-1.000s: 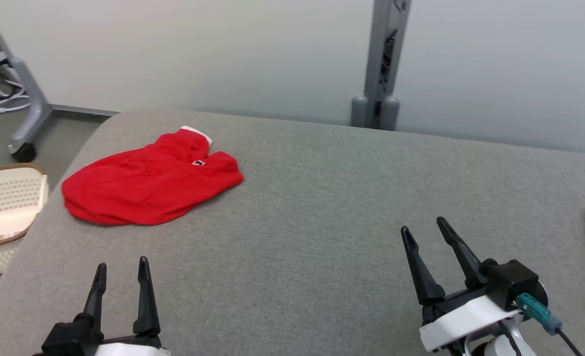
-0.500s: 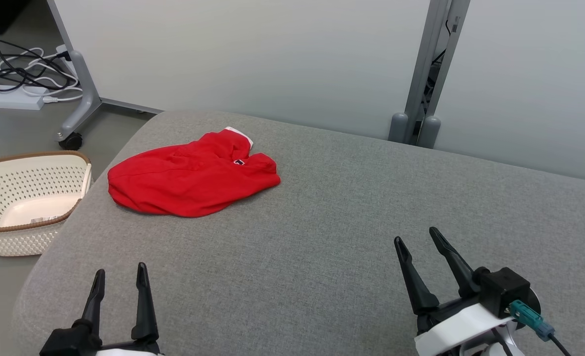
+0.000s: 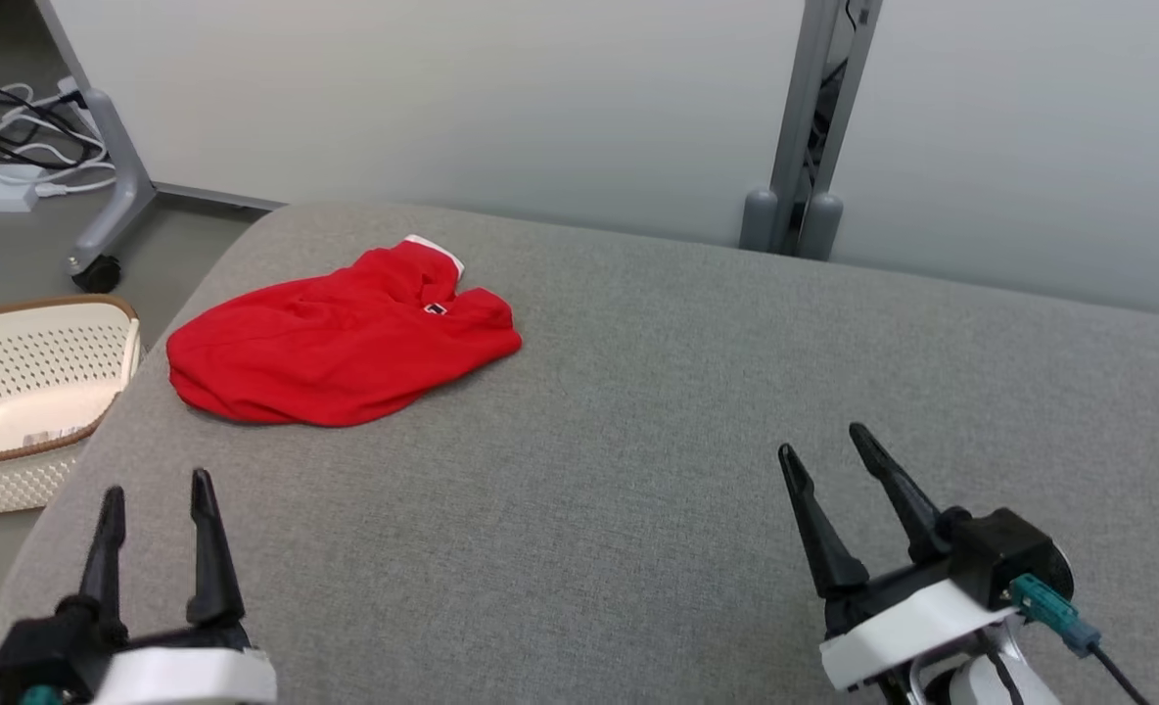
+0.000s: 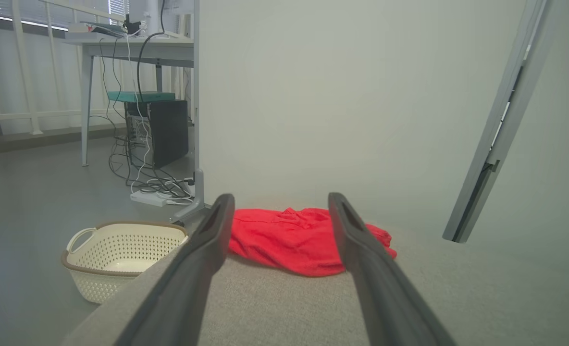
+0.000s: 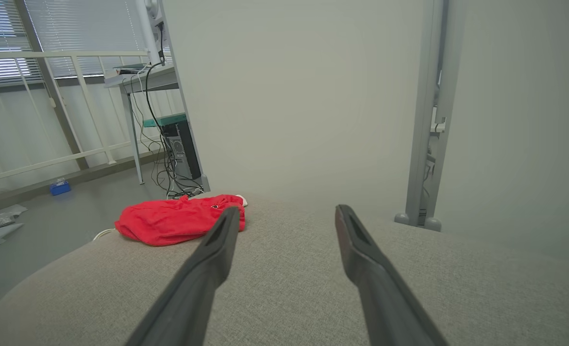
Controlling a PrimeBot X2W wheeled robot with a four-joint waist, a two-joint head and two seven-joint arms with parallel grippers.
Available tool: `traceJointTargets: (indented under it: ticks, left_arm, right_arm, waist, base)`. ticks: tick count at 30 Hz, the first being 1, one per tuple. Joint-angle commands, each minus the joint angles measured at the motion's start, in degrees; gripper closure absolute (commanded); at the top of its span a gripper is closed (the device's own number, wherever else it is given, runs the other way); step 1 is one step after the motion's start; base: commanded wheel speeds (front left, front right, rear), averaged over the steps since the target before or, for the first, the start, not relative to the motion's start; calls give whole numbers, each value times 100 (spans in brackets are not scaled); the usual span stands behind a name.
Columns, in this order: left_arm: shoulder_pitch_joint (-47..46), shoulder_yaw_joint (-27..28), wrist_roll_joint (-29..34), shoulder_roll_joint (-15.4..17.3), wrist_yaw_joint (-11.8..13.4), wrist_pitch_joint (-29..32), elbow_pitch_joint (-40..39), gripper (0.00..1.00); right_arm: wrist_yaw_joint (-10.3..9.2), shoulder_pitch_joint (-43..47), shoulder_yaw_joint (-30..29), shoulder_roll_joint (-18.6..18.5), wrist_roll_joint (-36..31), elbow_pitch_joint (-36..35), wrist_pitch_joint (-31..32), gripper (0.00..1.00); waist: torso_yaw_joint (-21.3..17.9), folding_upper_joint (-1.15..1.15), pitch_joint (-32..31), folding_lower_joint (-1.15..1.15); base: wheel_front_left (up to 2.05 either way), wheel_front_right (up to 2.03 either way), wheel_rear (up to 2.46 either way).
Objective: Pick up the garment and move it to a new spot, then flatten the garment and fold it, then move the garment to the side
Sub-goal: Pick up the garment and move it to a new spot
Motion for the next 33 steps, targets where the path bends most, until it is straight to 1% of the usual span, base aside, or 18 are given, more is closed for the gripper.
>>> traceJointTargets:
  ticks: [1, 4, 7, 10, 13, 16, 19, 21, 25, 26, 27, 28, 29, 33]
  left_arm:
    - [-186, 72, 47, 36, -81, 0, -10, 0]
    - [-661, 406, -78, 168, -280, 0, 210, 0]
    - [-1308, 500, -122, 469, -498, 8, 707, 0]
    - [-2130, 503, -285, 835, -682, 305, 1253, 0]
    - [-2867, 345, -418, 1121, -830, 877, 1783, 0]
    - [-3598, 169, -537, 1376, -915, 1487, 2223, 0]
    - [-4161, -23, -695, 1510, -961, 2160, 2644, 0]
    - [-4523, -133, -793, 1669, -983, 2550, 2939, 0]
    - [-5042, -343, -1026, 1785, -1012, 3196, 3509, 0]
    - [-5155, -378, -1091, 1826, -1009, 3338, 3648, 0]
    - [-5155, -378, -1091, 1826, -1009, 3338, 3648, 0]
    - [-5358, -464, -1183, 1903, -1009, 3574, 3905, 0]
    - [-5358, -464, -1183, 1903, -1009, 3574, 3905, 0]
    - [-5617, -717, -1305, 1998, -1011, 3873, 4315, 0]
  right_arm:
    - [-1, -97, -47, -37, -64, -22, -2, 0]
    - [-1, -286, -243, -40, -189, -151, -1, 0]
    - [0, -487, -318, -70, -346, -283, -2, 0]
    - [-1, -711, -343, -175, -459, -420, -1, 0]
    - [0, -914, -304, -267, -537, -580, -2, 0]
    - [0, -1086, -244, -343, -610, -714, -1, 0]
    - [0, -1251, -129, -376, -676, -801, -2, 0]
    - [0, -1334, -29, -387, -714, -852, 4, 0]
    - [0, -1497, 143, -424, -726, -880, 8, 0]
    - [-1, -1523, 172, -430, -718, -889, 8, 0]
    - [-1, -1523, 172, -430, -718, -889, 8, 0]
    - [-1, -1583, 215, -436, -702, -884, 9, 0]
    - [-1, -1583, 215, -436, -702, -884, 9, 0]
    - [-1, -1631, 234, -437, -691, -890, 9, 0]
  waist:
    - [-97, 0, 211, 0]
    - [-166, 0, 563, 0]
    - [-231, 0, 951, 0]
    - [-283, 0, 1360, 0]
    - [-326, 0, 1735, 0]
    - [-373, 0, 2040, 0]
    - [-430, 0, 2292, 0]
    - [-483, 0, 2434, 0]
    - [-600, 0, 2638, 0]
    - [-629, 0, 2680, 0]
    - [-629, 0, 2680, 0]
    - [-685, 0, 2758, 0]
    - [-685, 0, 2758, 0]
    - [-781, 0, 2890, 0]
  base:
    - [0, 0, 0]
    - [0, 0, 0]
    - [0, 0, 0]
    - [0, 0, 0]
    - [0, 0, 0]
    - [0, 0, 0]
    - [0, 0, 0]
    - [0, 0, 0]
    - [0, 0, 0]
    - [0, 0, 0]
    - [0, 0, 0]
    - [0, 0, 0]
    - [0, 0, 0]
    - [0, 0, 0]
